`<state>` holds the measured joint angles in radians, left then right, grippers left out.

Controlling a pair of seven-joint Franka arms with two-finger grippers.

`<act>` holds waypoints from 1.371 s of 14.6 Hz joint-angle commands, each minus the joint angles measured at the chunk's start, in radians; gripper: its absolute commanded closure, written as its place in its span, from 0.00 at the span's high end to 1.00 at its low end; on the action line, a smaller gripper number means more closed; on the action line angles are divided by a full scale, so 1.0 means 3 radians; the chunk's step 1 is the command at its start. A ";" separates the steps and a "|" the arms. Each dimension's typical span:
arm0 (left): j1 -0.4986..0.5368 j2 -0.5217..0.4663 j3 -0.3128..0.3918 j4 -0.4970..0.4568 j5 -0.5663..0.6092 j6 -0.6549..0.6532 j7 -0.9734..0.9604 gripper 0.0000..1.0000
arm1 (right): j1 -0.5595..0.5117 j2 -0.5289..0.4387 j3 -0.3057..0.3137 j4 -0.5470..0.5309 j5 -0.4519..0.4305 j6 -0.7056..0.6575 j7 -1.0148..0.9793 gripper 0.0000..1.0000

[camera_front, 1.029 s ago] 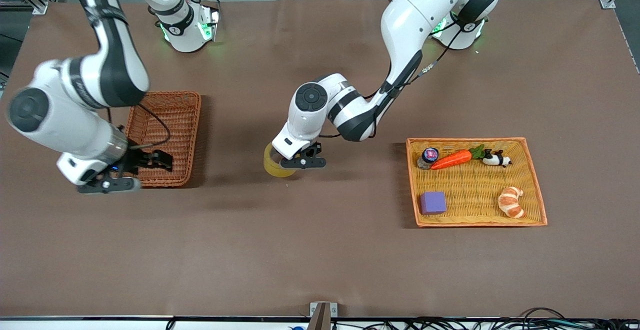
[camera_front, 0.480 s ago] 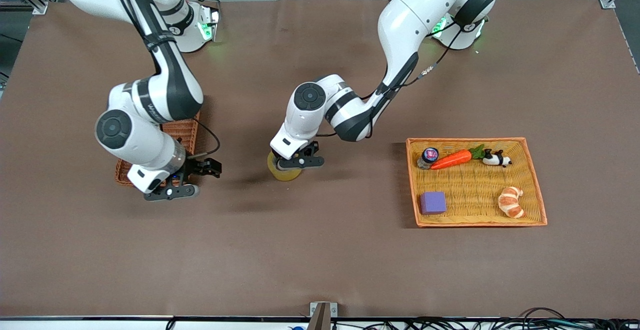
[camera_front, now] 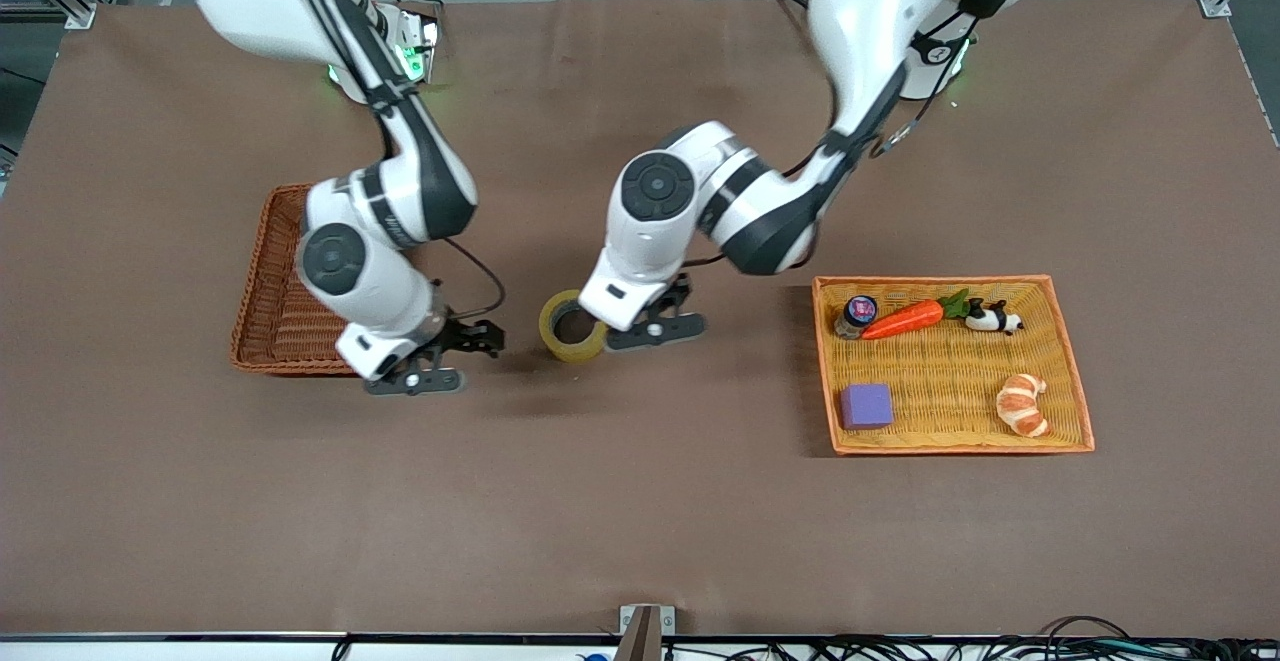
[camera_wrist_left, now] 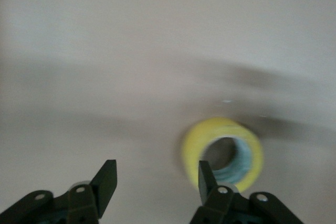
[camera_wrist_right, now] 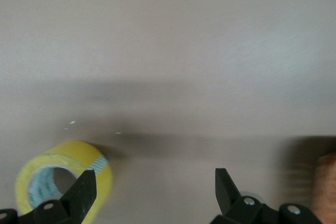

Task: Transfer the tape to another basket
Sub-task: 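Hand the tape from the left gripper to the right gripper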

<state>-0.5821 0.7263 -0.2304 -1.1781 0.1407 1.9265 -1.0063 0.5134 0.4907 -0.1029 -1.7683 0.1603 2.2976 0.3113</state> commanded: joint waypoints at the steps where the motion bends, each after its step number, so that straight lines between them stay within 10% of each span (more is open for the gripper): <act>1: 0.0338 -0.0421 -0.0029 -0.0224 0.0267 -0.0387 0.0350 0.95 | 0.0221 0.0113 -0.0035 -0.0042 0.0049 0.0083 0.0393 1.00; 14: 0.1597 -0.1444 -0.0372 -0.0976 -0.0193 -0.0403 0.1779 1.00 | 0.0549 0.0486 -0.0056 -0.0047 -0.0033 0.0395 0.1069 0.92; 20: 0.1792 -0.1935 -0.0408 -0.1375 -0.0234 -0.0388 0.2275 1.00 | 0.0503 0.0487 -0.0056 -0.0042 -0.0084 0.0349 0.1069 0.09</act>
<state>-0.0692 0.2391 -0.3443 -1.5034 0.0950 1.7944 -0.3694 0.6696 0.6456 -0.1197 -1.7741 0.1537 2.4052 0.6157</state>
